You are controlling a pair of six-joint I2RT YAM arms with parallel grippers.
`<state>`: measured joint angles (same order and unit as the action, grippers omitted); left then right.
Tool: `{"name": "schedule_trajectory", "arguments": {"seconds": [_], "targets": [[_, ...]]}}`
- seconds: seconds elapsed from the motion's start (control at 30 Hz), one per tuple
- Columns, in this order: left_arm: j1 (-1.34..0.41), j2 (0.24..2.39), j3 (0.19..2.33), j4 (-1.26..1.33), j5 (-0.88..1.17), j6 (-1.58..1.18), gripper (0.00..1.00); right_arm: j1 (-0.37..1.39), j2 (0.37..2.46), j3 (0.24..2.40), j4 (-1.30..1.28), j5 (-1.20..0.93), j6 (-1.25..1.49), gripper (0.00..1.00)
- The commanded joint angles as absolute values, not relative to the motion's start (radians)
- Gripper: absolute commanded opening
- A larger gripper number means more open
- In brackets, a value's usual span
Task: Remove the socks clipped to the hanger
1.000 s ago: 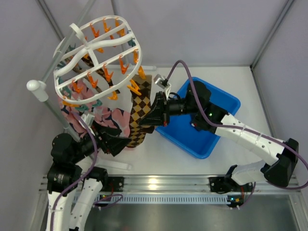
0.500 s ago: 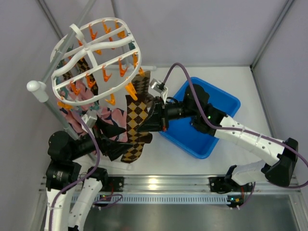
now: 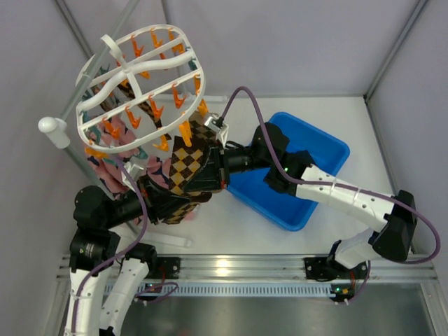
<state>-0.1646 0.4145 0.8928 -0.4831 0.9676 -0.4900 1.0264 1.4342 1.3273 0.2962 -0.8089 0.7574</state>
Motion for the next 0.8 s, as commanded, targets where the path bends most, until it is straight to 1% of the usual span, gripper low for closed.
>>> {"name": "schedule_trajectory", "arguments": {"seconds": [0.0, 0.03, 0.07, 0.13, 0.17, 0.23, 0.27, 0.37, 0.57, 0.77], "targets": [[-0.163, 0.399, 0.873, -0.434, 0.956, -0.518, 0.00, 1.055, 1.450, 1.407, 0.307, -0.746, 0.759, 0.18], [-0.163, 0.396, 0.873, -0.434, 0.957, -0.531, 0.00, 1.058, 1.445, 1.414, 0.252, -0.718, 0.706, 0.29], [-0.163, 0.390, 0.873, -0.434, 0.954, -0.538, 0.00, 1.060, 1.436, 1.419, 0.203, -0.688, 0.674, 0.44], [-0.163, 0.373, 0.871, -0.434, 0.936, -0.563, 0.00, 1.063, 1.396, 1.410, 0.085, -0.585, 0.596, 0.53], [-0.163, 0.365, 0.871, -0.434, 0.927, -0.571, 0.00, 1.065, 1.378, 1.401, 0.062, -0.551, 0.575, 0.62], [-0.163, 0.347, 0.871, -0.436, 0.919, -0.597, 0.00, 1.065, 1.326, 1.384, 0.002, -0.474, 0.516, 0.63], [-0.163, 0.342, 0.871, -0.434, 0.922, -0.604, 0.00, 1.065, 1.312, 1.387, -0.044, -0.418, 0.494, 0.71], [-0.163, 0.319, 0.876, -0.434, 0.919, -0.624, 0.00, 1.063, 1.276, 1.413, -0.121, -0.359, 0.414, 0.78], [-0.163, 0.293, 0.874, -0.436, 0.928, -0.656, 0.00, 1.054, 1.311, 1.578, -0.297, -0.310, 0.285, 0.80], [-0.163, 0.275, 0.874, -0.434, 0.937, -0.672, 0.00, 1.028, 1.387, 1.713, -0.362, -0.311, 0.238, 0.80]]}}
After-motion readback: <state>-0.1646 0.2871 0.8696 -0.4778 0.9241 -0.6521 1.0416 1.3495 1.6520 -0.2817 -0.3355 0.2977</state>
